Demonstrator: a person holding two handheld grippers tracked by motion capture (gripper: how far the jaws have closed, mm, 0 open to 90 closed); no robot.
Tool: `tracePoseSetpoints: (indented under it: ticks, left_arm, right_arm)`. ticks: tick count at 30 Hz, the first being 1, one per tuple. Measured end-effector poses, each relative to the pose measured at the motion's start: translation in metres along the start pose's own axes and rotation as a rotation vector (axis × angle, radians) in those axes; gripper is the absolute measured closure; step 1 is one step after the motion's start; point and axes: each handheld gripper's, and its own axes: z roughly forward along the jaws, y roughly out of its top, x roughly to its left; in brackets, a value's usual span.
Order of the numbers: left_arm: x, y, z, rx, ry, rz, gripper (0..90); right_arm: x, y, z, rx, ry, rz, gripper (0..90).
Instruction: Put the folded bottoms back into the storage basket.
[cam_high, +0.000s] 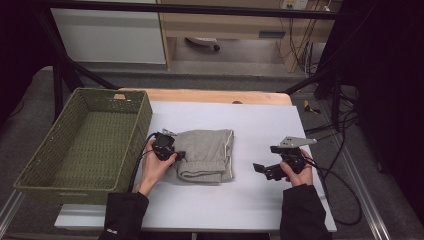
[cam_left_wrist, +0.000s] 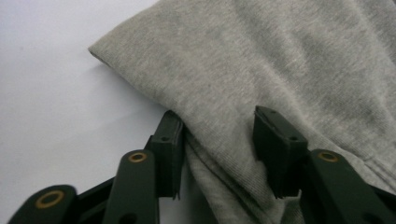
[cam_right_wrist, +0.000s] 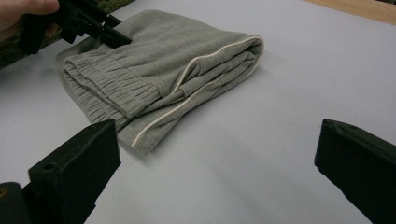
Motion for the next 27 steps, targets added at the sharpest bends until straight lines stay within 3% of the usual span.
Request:
tracePoseSetpoints:
  ticks: [9,17,27]
  left_arm:
    - [-0.005,0.001,0.0,0.006,-0.008,-0.007,73.5]
    - [-0.004,0.001,0.001,0.015,-0.014,0.003,75.1]
    - [-0.004,0.001,0.002,0.019,-0.022,0.017,74.9]
  right_arm:
    - [0.003,0.002,0.005,0.001,-0.011,-0.008,0.6]
    - [0.006,0.006,0.012,0.01,-0.029,-0.012,0.6]
    - [0.014,0.017,0.032,0.043,-0.058,-0.029,0.6]
